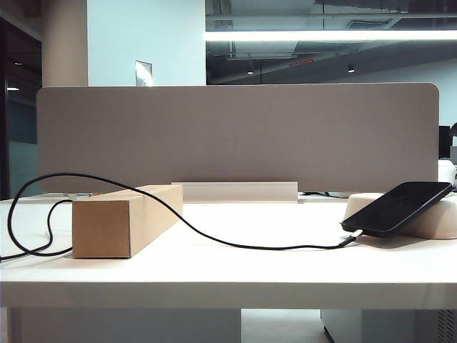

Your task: Pick up the charging cable and the phone, plug the charging cable into the charging port on the phone, and finally place them back on the table.

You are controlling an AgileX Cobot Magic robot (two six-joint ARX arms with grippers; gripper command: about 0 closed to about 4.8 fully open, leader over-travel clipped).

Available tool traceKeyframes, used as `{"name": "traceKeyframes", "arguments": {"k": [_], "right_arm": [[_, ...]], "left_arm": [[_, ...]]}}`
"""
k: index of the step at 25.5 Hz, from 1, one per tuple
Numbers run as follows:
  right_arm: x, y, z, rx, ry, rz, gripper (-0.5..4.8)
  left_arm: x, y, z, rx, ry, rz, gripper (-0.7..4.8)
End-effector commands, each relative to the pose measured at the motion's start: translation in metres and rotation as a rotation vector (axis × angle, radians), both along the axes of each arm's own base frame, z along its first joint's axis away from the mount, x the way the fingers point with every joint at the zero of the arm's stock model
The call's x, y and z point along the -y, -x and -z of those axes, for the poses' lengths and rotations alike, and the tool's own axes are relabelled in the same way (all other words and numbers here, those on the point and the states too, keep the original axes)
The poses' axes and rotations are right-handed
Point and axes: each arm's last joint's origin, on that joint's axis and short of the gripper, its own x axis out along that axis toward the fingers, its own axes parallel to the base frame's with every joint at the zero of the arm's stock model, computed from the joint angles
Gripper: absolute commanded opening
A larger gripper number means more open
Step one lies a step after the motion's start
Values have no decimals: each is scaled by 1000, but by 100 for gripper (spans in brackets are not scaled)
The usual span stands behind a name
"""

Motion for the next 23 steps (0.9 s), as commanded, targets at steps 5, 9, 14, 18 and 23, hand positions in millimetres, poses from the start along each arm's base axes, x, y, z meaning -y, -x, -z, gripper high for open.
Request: {"name": "traceKeyframes", "arguments": {"k": [5,9,14,18,23], "right_arm": [[0,0,1,6,4,5,-1],[0,0,1,6,4,5,-1],[0,0,1,6,4,4,-1],[0,0,1,6,4,5,-1],[0,0,1,6,4,5,-1]], "left_arm": [[0,-3,18,-22,-44,-18,-6],[0,-4,39,-63,-92,-22,-6],[-12,-8,49,-61,-84,-101,-6],[-17,-9,50,-40,-89,-131,-6],[-23,-5,46,9,-96,-154,-6]]}}
